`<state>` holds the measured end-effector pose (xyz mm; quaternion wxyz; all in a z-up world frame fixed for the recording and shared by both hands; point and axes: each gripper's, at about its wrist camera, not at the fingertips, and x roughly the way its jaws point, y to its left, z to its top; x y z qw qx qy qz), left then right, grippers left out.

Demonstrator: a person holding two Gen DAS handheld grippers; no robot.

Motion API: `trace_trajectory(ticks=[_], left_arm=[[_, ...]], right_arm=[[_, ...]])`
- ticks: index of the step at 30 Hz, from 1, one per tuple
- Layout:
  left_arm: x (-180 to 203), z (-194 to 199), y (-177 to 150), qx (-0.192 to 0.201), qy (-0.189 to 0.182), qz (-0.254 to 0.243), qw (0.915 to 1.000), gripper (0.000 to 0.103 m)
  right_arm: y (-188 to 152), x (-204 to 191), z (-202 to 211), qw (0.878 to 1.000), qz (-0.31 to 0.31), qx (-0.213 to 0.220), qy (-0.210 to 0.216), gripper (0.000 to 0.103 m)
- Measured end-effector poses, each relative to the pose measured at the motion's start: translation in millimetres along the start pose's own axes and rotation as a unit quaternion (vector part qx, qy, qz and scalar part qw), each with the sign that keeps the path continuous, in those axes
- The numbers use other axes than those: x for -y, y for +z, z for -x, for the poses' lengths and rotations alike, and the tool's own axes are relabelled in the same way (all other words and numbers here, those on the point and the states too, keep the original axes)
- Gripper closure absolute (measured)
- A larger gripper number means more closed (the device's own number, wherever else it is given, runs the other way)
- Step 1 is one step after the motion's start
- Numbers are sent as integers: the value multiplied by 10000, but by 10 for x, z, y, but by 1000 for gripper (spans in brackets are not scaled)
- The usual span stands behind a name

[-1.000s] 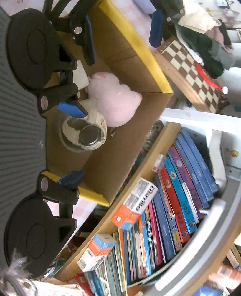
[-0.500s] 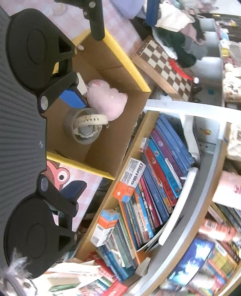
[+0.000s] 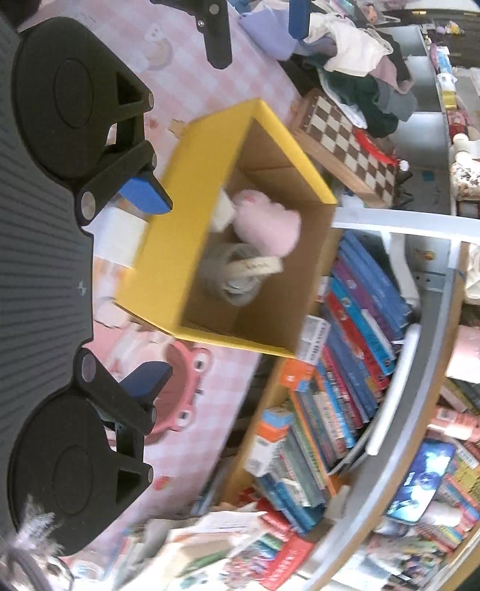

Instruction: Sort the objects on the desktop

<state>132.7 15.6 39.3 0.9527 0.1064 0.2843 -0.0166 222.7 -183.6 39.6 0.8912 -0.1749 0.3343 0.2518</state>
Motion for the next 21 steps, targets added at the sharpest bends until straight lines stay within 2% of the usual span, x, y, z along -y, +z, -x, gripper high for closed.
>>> trace_trajectory(ticks=[5, 9, 21], left_arm=[[25, 125, -156, -63, -77, -30, 9999, 5], [52, 196, -280, -134, -168, -17, 9998, 5], [134, 302, -647, -524, -372, 61, 9979, 5]], right_arm=[[-261, -150, 97, 9996, -258, -143, -50, 16], [-470, -269, 154, 9984, -491, -216, -193, 7], [-989, -569, 326, 9895, -1339, -455, -300, 7]])
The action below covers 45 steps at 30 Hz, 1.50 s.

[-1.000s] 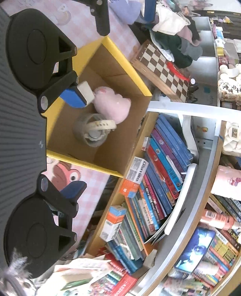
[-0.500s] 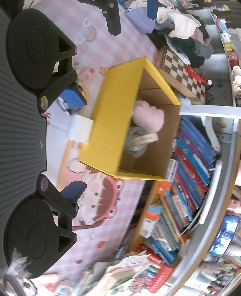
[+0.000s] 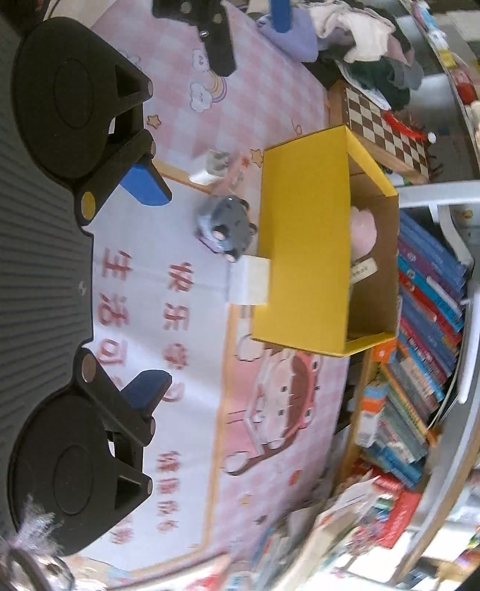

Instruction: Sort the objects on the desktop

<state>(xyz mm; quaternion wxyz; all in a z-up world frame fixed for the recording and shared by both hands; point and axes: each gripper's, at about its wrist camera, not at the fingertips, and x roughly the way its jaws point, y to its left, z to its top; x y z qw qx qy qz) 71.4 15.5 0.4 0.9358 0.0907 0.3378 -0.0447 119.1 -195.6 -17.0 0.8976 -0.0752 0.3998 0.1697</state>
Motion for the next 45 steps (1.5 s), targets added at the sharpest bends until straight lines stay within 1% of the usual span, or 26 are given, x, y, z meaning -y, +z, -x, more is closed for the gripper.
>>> trace_trajectory(ticks=[4, 11, 14, 22, 33, 39, 41, 43, 45], left_arm=[[44, 19, -95, -143, -59, 111, 9998, 5], [100, 69, -151, -107, -170, 4, 9998, 5], [94, 79, -168, -102, -158, -21, 9998, 5], [29, 71, -208, -130, -78, 55, 9999, 5], [-72, -29, -158, -117, -88, 130, 9998, 5], [-23, -168, -140, -353, -255, -82, 9990, 5], [12, -190, -136, -357, -301, -172, 9988, 5], [33, -204, -124, -330, -337, -238, 9986, 5], [36, -226, -113, -328, -340, -244, 9986, 5]], right_arm=[[-107, -72, 59, 9999, -105, 84, -34, 7], [-180, -306, 123, 9994, 296, 179, 98, 7], [-178, -363, 129, 9990, 403, 181, 116, 7], [-116, -387, 108, 9992, 345, 170, 103, 7], [33, -453, -31, 9980, 597, 78, 206, 9], [144, -469, -111, 9966, 785, 90, 249, 10], [181, -448, -148, 9967, 776, 75, 245, 13], [219, -410, -201, 9970, 728, 25, 247, 22], [254, -367, -265, 9975, 656, -50, 267, 27]])
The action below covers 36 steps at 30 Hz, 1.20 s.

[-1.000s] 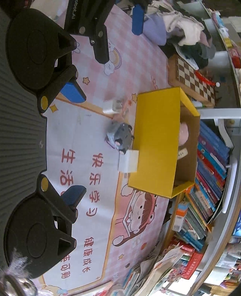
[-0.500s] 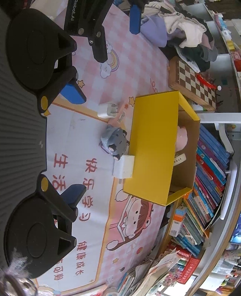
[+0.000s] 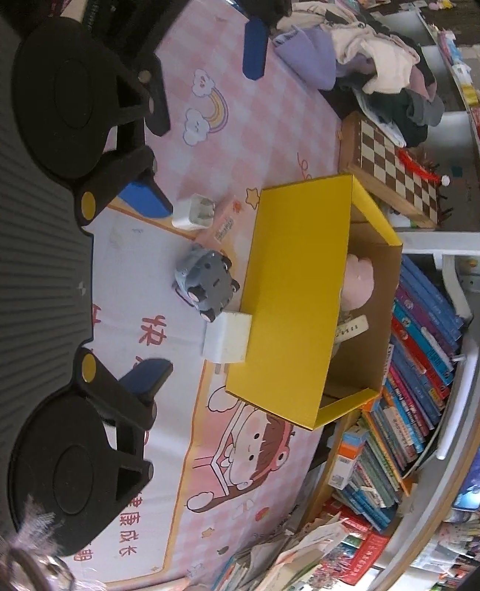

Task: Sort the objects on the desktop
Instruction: 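Grasp the white charger plug with the left tool while the right tool grasps the grey toy car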

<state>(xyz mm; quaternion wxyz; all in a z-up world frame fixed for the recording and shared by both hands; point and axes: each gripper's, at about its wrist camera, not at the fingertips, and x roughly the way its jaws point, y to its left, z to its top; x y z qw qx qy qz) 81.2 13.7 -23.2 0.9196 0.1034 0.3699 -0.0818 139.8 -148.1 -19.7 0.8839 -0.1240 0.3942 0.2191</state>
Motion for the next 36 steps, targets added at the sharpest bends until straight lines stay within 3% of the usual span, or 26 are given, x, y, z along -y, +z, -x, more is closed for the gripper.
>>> trace_trajectory(ticks=[3, 22, 26, 33, 36], left_arm=[[-9, -53, 18, -33, -4, 52, 10000, 5], [148, -402, 132, -312, -90, -159, 9993, 8], [210, -471, 155, -366, -222, -225, 9988, 14], [263, -660, 206, -519, -260, -177, 9982, 43], [270, -733, 229, -583, -246, -107, 9979, 46]], right_arm=[[39, 68, -96, 9999, -93, -102, 47, 32], [281, 189, -619, 9972, 58, -428, 616, 36], [304, 195, -715, 9956, 104, -495, 785, 41], [334, 212, -787, 9944, 254, -413, 937, 43], [342, 220, -819, 9936, 339, -406, 1000, 43]])
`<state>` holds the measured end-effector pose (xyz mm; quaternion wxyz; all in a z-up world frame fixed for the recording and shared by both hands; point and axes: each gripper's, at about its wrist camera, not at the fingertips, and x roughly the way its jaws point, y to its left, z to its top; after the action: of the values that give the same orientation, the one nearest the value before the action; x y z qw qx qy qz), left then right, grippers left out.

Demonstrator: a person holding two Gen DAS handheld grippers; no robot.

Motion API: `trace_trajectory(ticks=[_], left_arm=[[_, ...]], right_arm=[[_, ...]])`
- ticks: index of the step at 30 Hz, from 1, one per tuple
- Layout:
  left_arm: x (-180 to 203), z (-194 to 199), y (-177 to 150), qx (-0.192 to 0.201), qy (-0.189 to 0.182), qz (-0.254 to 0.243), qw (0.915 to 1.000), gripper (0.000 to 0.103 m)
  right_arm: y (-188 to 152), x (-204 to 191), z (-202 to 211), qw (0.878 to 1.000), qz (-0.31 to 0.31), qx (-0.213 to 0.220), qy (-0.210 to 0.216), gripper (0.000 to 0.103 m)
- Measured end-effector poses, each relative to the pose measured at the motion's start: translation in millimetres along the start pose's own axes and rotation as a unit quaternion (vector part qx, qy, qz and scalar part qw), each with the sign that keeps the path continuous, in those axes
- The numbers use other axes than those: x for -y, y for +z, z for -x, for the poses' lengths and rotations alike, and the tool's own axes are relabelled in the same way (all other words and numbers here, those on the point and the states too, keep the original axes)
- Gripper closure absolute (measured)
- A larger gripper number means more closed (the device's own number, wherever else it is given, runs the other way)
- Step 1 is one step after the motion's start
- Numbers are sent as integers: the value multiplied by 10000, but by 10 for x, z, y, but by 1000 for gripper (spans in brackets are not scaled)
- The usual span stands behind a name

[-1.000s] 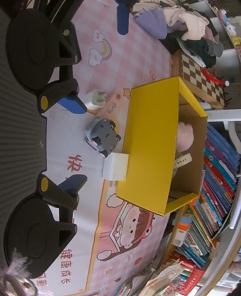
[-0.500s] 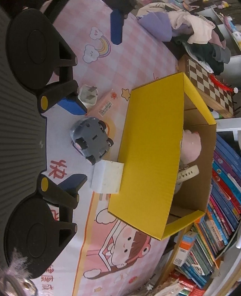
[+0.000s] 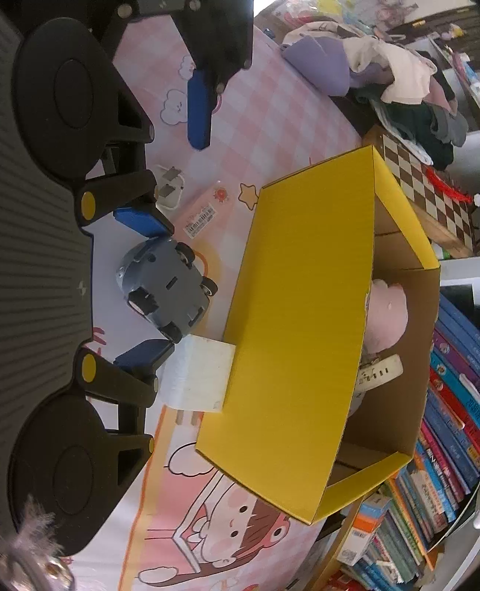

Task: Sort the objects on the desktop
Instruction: 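Grasp the white charger plug with the left tool while the right tool grasps the grey toy car, then lift the charger plug and toy car and carry both toward the yellow box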

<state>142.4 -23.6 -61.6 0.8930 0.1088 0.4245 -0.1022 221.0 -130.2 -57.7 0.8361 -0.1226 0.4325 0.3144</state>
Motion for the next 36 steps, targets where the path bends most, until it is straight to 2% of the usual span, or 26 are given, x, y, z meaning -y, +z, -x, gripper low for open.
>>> trace_trajectory(ticks=[8, 13, 15, 18, 27, 36], left_arm=[[63, -107, 68, -24, -79, 17, 10000, 47], [51, -184, 78, -118, -70, 115, 9998, 62], [39, -203, 81, -124, -98, 172, 9997, 63], [38, -222, 90, -109, -139, 192, 9997, 71], [41, -200, 51, -103, -185, 78, 9997, 73], [-27, -51, -11, -7, -78, 122, 9999, 73]], right_arm=[[6, 56, -30, 9998, 66, -46, 160, 47], [-12, 59, -5, 9997, 155, -55, 206, 51], [-26, 66, 17, 9995, 180, -49, 237, 54], [-40, 72, 44, 9995, 206, -34, 249, 59], [-89, 92, 138, 9997, 151, 47, 182, 63], [-136, 88, 226, 10000, -8, 66, 1, 63]])
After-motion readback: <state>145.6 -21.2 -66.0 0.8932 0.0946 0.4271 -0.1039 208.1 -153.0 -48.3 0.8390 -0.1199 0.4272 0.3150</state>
